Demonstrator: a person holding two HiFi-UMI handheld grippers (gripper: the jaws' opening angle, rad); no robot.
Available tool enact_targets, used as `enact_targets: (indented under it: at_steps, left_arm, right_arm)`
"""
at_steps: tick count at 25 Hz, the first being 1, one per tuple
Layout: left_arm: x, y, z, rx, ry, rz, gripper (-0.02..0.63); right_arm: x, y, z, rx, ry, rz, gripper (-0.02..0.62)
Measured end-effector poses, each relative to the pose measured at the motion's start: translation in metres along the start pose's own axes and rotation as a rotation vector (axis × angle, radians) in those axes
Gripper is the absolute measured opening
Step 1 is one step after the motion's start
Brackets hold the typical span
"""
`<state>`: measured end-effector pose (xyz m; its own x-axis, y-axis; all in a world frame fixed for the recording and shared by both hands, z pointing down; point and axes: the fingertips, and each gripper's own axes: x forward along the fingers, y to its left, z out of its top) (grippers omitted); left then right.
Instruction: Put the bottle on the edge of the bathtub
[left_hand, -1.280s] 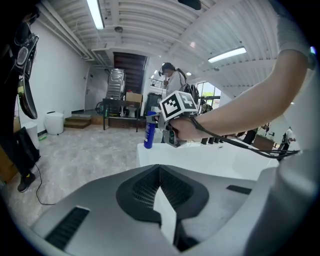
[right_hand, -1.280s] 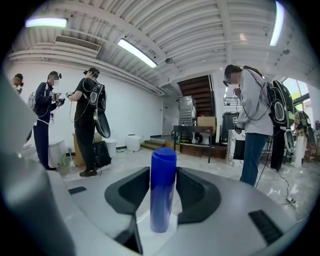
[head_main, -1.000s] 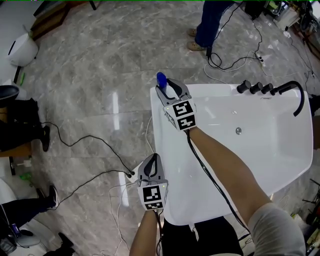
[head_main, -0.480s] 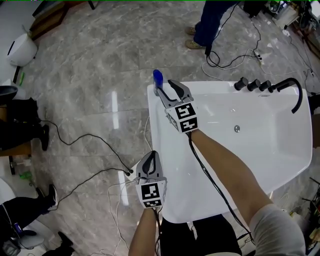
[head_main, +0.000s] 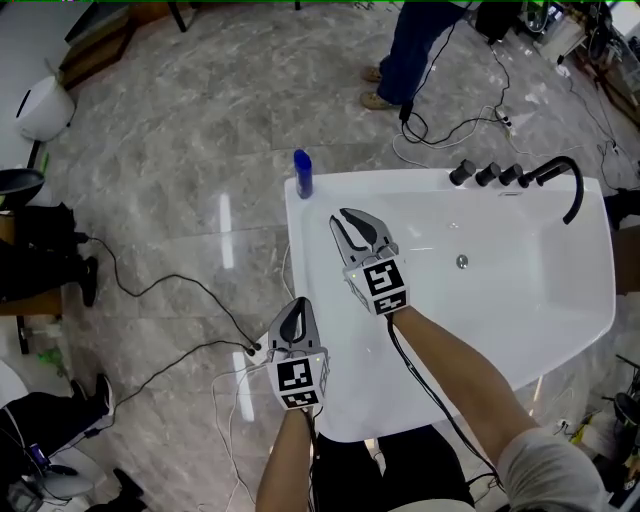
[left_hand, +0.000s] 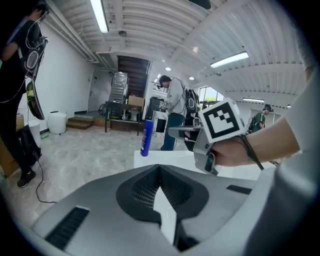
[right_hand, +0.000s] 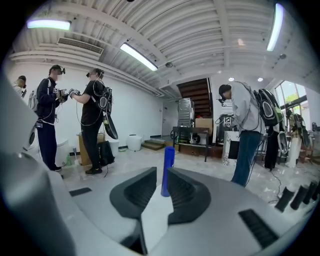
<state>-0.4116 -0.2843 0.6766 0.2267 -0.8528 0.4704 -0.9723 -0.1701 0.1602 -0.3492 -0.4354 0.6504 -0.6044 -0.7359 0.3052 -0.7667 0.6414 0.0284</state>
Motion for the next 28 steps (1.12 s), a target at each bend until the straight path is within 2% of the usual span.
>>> enact_targets:
  at_steps: [4, 9, 17, 22, 28]
  left_arm:
    - [-0.011, -0.009, 0.024, -0.007, -0.027, 0.000, 0.011]
    - [-0.033, -0.014, 0.049, 0.006, -0.055, -0.003, 0.011]
    - [-0.084, -0.019, 0.070, -0.021, -0.087, 0.004, 0.011]
    - [-0.113, -0.021, 0.086, 0.017, -0.096, -0.018, 0.011]
    - [-0.137, -0.028, 0.096, 0.003, -0.094, -0.065, 0.011]
  right_arm:
    - [-0.045, 0.010, 0.023, -0.018, -0.019, -0.012, 0.008]
    - [-0.090, 0.033, 0.048, 0.008, -0.032, 0.003, 0.006]
    - [-0.143, 0.078, 0.081, 0.028, -0.053, -0.011, 0.006]
    - [-0.162, 0.110, 0.103, 0.024, -0.044, 0.019, 0.006]
    - [-0.201, 0.107, 0.127, 0.034, -0.062, -0.075, 0.006]
